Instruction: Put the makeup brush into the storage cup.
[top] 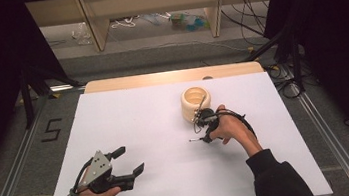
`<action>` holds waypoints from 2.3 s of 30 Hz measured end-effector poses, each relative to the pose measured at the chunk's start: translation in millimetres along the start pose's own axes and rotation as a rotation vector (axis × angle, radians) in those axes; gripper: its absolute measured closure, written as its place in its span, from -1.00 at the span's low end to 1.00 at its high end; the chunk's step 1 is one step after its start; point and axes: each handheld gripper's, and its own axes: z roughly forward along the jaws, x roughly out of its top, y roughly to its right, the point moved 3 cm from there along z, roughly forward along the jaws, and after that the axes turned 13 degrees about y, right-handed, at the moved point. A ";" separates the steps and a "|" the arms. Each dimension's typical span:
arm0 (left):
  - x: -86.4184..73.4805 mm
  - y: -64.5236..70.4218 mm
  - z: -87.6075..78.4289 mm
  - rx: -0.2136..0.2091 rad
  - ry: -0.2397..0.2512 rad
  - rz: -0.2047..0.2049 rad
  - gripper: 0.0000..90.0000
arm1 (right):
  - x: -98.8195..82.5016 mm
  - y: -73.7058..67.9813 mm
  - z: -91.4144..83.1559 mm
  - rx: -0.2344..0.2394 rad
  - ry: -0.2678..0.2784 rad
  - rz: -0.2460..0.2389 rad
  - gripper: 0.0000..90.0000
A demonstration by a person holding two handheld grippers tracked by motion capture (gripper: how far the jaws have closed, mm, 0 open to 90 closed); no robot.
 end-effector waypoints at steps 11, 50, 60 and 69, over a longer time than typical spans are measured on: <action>-0.2 -0.1 0.2 -0.003 0.007 0.000 -0.62 | 3.4 -3.0 1.0 -0.005 -0.031 -0.010 0.57; 0.3 0.4 1.1 -0.009 0.009 0.003 -0.62 | 8.5 -10.5 3.4 0.006 -0.074 -0.062 0.89; 0.2 0.3 0.8 -0.004 0.002 0.008 -0.62 | 9.5 -11.9 3.7 0.002 -0.085 -0.077 0.89; 0.6 0.1 1.0 -0.005 0.008 0.001 -0.62 | 9.8 -11.9 3.9 0.002 -0.086 -0.082 0.89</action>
